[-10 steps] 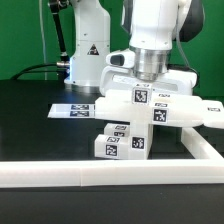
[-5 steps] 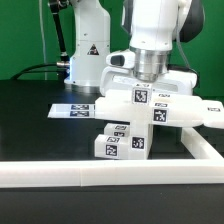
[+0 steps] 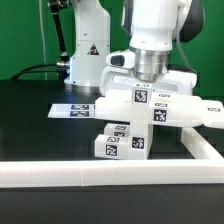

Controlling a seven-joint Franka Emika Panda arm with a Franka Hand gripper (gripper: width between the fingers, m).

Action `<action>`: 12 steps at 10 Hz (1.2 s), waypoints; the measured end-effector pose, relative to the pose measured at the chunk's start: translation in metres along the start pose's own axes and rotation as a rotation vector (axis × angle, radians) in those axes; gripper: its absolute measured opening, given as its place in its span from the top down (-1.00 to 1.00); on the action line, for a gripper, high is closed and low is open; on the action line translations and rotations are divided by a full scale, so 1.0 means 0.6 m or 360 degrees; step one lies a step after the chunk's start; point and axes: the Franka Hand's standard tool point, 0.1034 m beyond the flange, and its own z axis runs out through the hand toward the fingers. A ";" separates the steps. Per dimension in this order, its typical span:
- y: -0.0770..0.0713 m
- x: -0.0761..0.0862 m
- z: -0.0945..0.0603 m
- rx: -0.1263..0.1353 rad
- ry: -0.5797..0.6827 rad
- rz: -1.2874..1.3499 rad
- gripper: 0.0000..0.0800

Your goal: Assemble chair

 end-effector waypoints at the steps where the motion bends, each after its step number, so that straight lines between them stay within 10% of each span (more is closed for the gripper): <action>1: 0.000 0.000 0.000 0.0000 0.0000 0.0000 0.33; 8: -0.006 0.003 -0.011 0.0019 0.0010 -0.0001 0.32; 12: -0.015 0.009 -0.071 0.0101 -0.0006 -0.0019 0.32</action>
Offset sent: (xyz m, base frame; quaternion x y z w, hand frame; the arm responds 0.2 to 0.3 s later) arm 0.0000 0.0000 0.0000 0.0000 0.0000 0.0000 1.0000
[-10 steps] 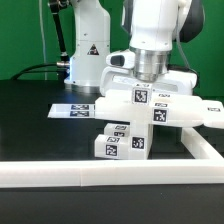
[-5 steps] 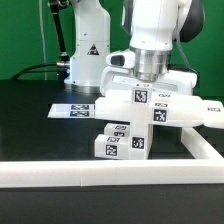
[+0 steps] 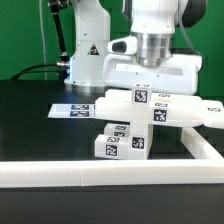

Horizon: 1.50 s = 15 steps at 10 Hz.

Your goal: Assemble chair

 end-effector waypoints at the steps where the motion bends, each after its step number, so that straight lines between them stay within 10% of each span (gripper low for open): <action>1: -0.005 0.001 -0.022 0.0031 -0.0004 0.0008 0.32; 5: 0.000 0.002 -0.011 0.0015 0.0001 0.0007 0.32; 9: 0.004 0.049 -0.093 0.0082 -0.0063 -0.0030 0.32; 15: 0.009 0.065 -0.108 0.0082 -0.0076 -0.0100 0.32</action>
Offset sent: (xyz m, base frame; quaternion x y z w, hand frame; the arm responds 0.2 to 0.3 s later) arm 0.0000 0.0000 0.0000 0.0000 0.0000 0.0000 1.0000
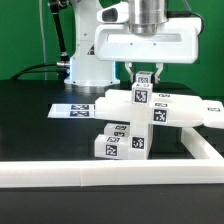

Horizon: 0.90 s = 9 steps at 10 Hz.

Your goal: Assemble chair

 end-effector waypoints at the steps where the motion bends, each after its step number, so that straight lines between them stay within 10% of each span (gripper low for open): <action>1: -0.002 0.019 -0.017 0.0002 0.0024 -0.0041 0.32; 9: -0.022 0.072 -0.029 -0.0014 0.0074 -0.0174 0.32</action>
Offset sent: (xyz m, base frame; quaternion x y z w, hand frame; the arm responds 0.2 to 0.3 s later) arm 0.0000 0.0000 0.0000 0.0000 0.0000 0.0000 1.0000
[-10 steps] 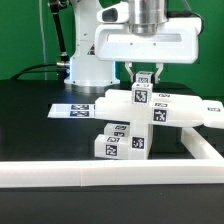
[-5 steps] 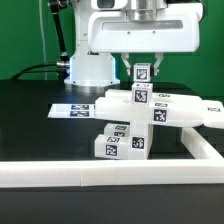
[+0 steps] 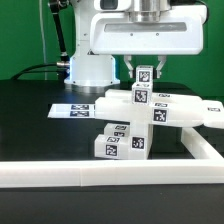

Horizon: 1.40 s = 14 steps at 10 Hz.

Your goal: Assemble chair

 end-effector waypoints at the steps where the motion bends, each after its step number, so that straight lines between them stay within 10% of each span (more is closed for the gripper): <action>1: -0.005 0.016 -0.004 -0.0003 0.0020 -0.0048 0.32; 14: -0.005 0.018 0.014 -0.0038 0.0028 -0.0105 0.32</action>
Offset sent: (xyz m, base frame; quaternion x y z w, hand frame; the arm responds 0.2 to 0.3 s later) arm 0.0000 0.0000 0.0000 0.0000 0.0000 0.0000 1.0000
